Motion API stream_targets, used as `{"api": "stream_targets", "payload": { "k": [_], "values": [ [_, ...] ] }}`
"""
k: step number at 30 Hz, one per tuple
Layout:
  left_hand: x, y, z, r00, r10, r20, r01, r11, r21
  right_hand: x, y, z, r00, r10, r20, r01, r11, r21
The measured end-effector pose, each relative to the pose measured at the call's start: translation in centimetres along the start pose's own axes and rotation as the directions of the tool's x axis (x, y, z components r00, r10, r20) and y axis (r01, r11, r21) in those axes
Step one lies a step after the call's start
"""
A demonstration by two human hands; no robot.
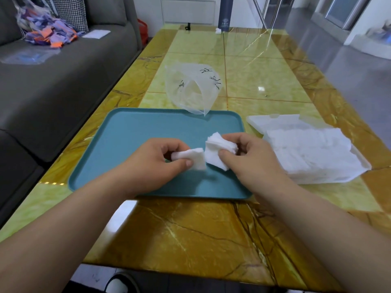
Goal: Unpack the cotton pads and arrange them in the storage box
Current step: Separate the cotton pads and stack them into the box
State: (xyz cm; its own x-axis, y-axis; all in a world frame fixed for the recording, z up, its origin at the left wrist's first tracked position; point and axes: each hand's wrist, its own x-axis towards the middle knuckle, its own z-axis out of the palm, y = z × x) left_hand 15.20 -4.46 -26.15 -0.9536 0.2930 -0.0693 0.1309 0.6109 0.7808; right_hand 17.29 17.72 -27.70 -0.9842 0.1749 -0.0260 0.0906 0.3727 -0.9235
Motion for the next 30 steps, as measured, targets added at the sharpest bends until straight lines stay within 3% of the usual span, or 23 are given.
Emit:
{"api": "stream_targets", "payload": {
  "k": [3, 6, 11, 17, 23, 27, 30],
  "values": [
    [-0.4, 0.8, 0.1, 0.997, 0.038, 0.065, -0.028, 0.989, -0.146, 0.1, 0.0, -0.1, 0.999, -0.016, 0.029, 0.016, 1.000, 0.017],
    [-0.3, 1.0, 0.5, 0.998, 0.063, 0.026, -0.057, 0.980, -0.191, 0.0, 0.0, 0.1, 0.994, -0.038, 0.105, 0.033, 0.998, 0.050],
    [0.1, 1.1, 1.1, 0.996, 0.079, -0.040, -0.084, 0.986, -0.146, -0.3, -0.1, 0.1, 0.961, -0.078, 0.266, 0.063, 0.996, 0.062],
    [0.1, 0.8, 1.2, 0.995, 0.095, -0.028, -0.097, 0.993, -0.069, -0.4, -0.5, -0.2, 0.942, -0.129, 0.310, 0.133, 0.991, 0.007],
    [0.6, 0.6, 1.9, 0.985, 0.076, -0.152, -0.075, 0.997, 0.011, -0.8, -0.6, 0.0, 0.931, -0.109, 0.348, 0.134, 0.990, -0.047],
    [0.4, 0.2, 2.2, 0.999, 0.053, -0.008, -0.052, 0.992, 0.112, -0.8, -0.3, 0.7, 0.945, -0.153, 0.289, 0.208, 0.963, -0.173],
    [0.5, 0.0, 2.4, 0.996, 0.091, -0.010, -0.089, 0.988, 0.127, -1.1, -0.6, 1.0, 0.953, -0.136, 0.272, 0.195, 0.959, -0.205]
  ]
}}
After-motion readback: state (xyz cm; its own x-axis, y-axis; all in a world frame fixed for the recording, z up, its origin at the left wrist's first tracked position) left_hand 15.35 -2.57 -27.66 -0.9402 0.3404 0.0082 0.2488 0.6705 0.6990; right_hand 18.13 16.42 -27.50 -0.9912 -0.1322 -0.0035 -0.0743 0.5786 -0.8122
